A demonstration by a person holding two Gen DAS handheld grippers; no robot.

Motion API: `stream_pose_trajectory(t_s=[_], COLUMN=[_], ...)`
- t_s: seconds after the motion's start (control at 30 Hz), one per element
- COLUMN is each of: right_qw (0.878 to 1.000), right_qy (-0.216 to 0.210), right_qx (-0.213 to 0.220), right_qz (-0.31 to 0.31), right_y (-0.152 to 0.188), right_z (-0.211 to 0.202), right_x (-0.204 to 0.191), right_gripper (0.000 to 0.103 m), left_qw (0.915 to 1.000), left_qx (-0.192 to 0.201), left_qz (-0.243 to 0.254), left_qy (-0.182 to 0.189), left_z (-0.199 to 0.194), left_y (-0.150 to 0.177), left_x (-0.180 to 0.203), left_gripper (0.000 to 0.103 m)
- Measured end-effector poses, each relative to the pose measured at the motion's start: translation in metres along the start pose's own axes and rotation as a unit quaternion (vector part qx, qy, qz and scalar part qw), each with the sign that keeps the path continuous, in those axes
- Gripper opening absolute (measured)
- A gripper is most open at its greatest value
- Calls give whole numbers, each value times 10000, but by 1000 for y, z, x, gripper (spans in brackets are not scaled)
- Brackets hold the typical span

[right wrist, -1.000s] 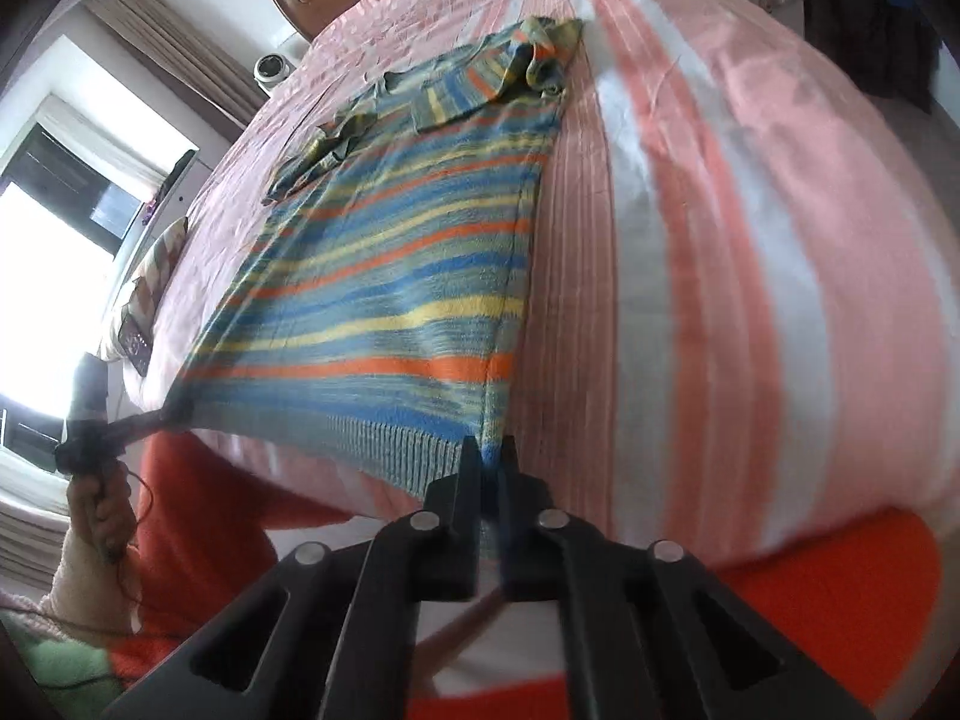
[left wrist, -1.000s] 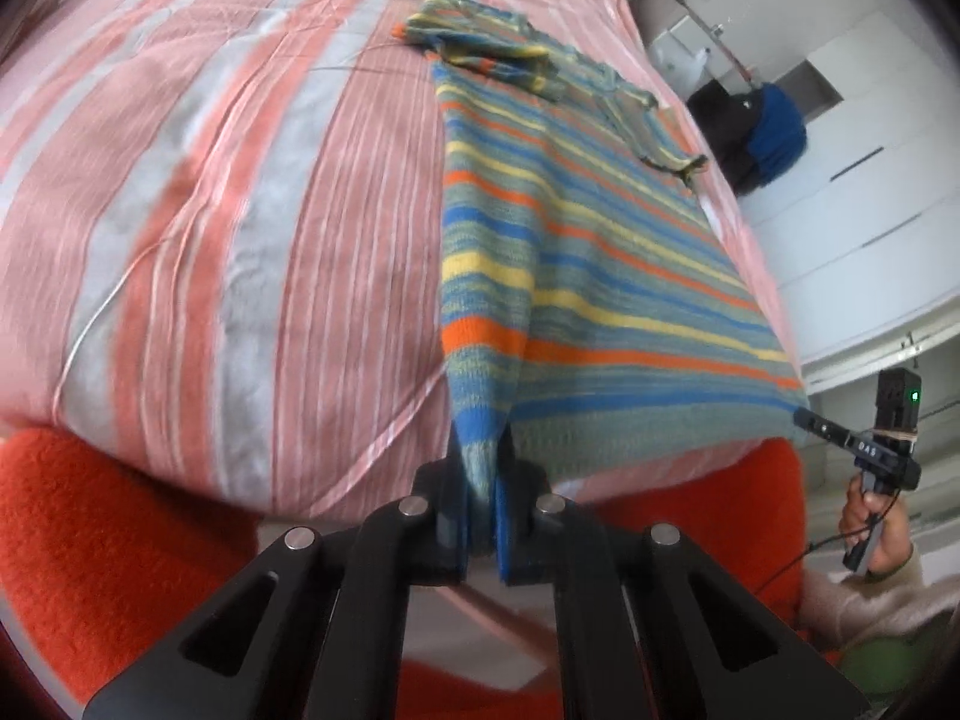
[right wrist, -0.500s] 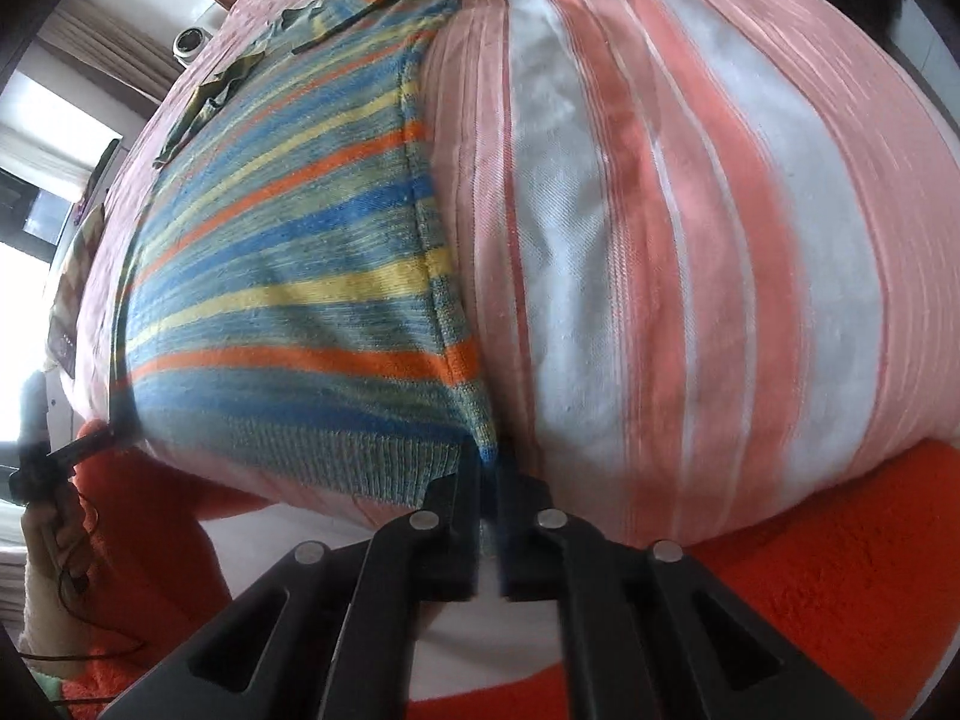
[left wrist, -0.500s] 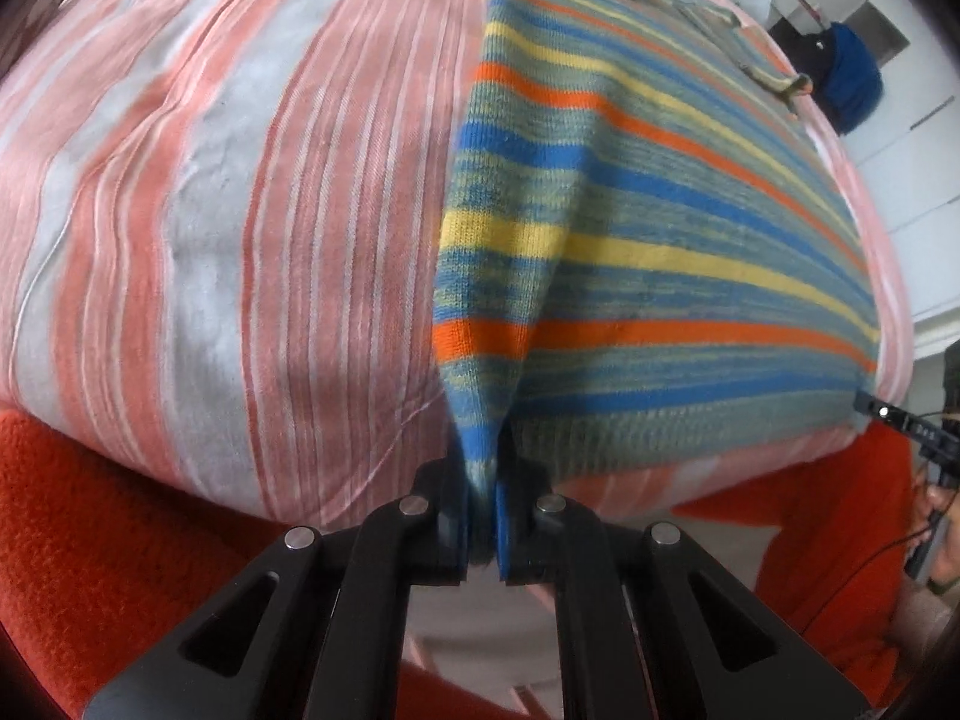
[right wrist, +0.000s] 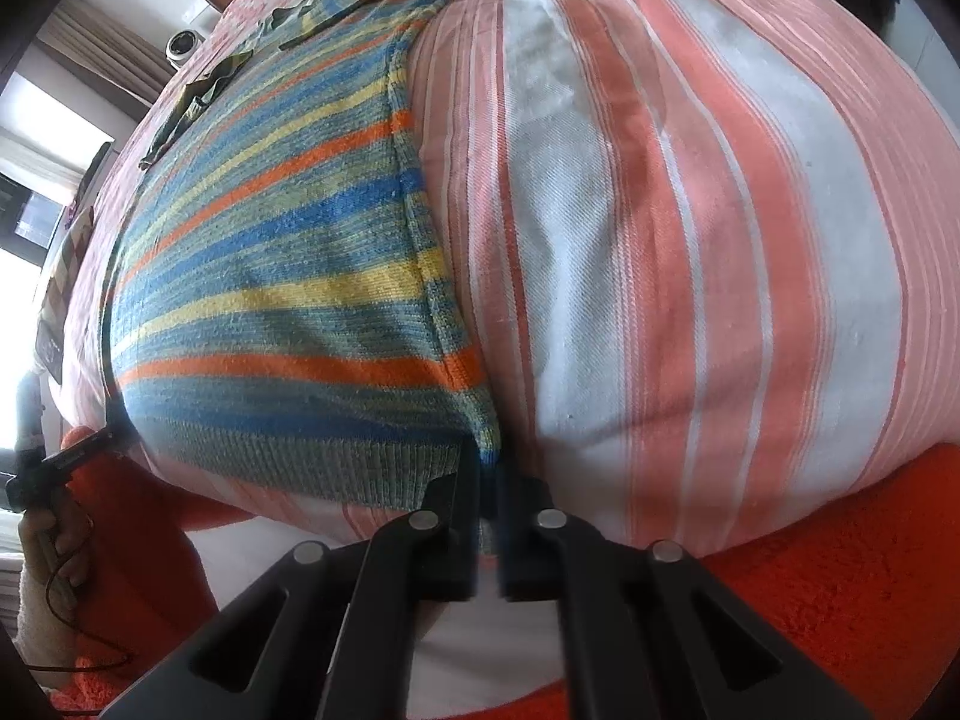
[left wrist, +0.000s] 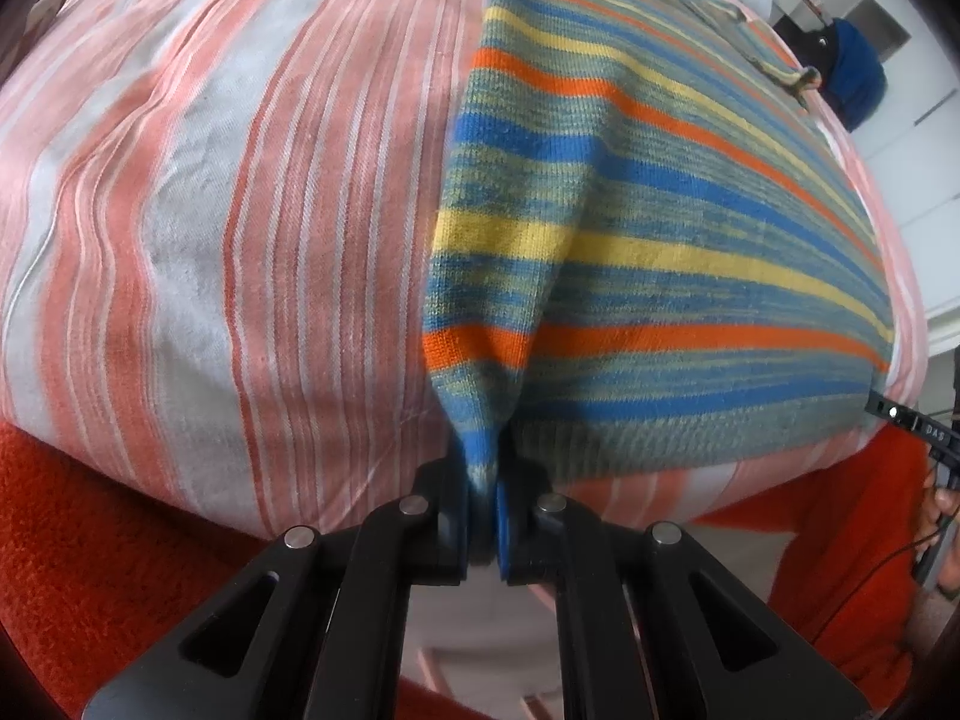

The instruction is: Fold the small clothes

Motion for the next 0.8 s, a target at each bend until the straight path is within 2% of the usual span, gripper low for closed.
stream_pose_trajectory(t_s=[0.27,0.3,0.33,0.37,0.4,0.43,0.47,0.53,0.57,0.6,0.67,0.7,0.8], right_qw=[9999,9999,9999,10000,10000,9998,9993,9979,9961,9938,9872,9779,9527], right_qy=[-50,-64,-66,-47,3,90,223,559,806,970,1166,1282,1299], right_qx=[101,117,76,2,-74,-163,-251,-169,110,396,952,1466,2211], right_qz=[36,23,-5,-26,-59,-111,-182,-292,-331,-371,-523,-763,-1629], right_y=[6,7,10,13,16,20,24,24,14,1,-28,-57,-119], right_z=[-6,-8,-11,-13,-15,-18,-23,-44,-66,-86,-119,-143,-161], right_x=[5,5,5,5,4,5,7,15,21,23,20,8,-41], right_gripper=[3,4,6,14,26,35,51,52,52,52,52,54,69], left_qw=[10000,10000,9999,9998,9998,9998,9999,9988,9965,9935,9817,9774,9646], left_qx=[25,-6,-100,-174,-206,-179,-64,353,666,948,1693,1893,2380], left_qz=[-1,-8,-37,-55,-60,-34,39,177,215,213,112,36,-222], left_qy=[2,30,44,41,17,-29,-102,-302,-458,-595,-867,-936,-1119], left_z=[-9,-12,-16,-19,-24,-32,-44,-71,-86,-98,-122,-127,-135], left_y=[3,4,8,12,16,20,22,18,11,4,-18,-25,-44], left_x=[2,4,4,5,5,5,6,7,7,7,6,6,3], left_gripper=[9,14,28,37,51,53,53,60,63,71,79,82,82])
Point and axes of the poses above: each gripper's, at about its wrist camera, not at the fingertips, and z roughly the way its jaws point, x to its right, y to its underside, the point moved 3 cm from there along z, roughly the way its jaws point, and after that the axes turned 5 degrees about y, right-handed, at the moved point
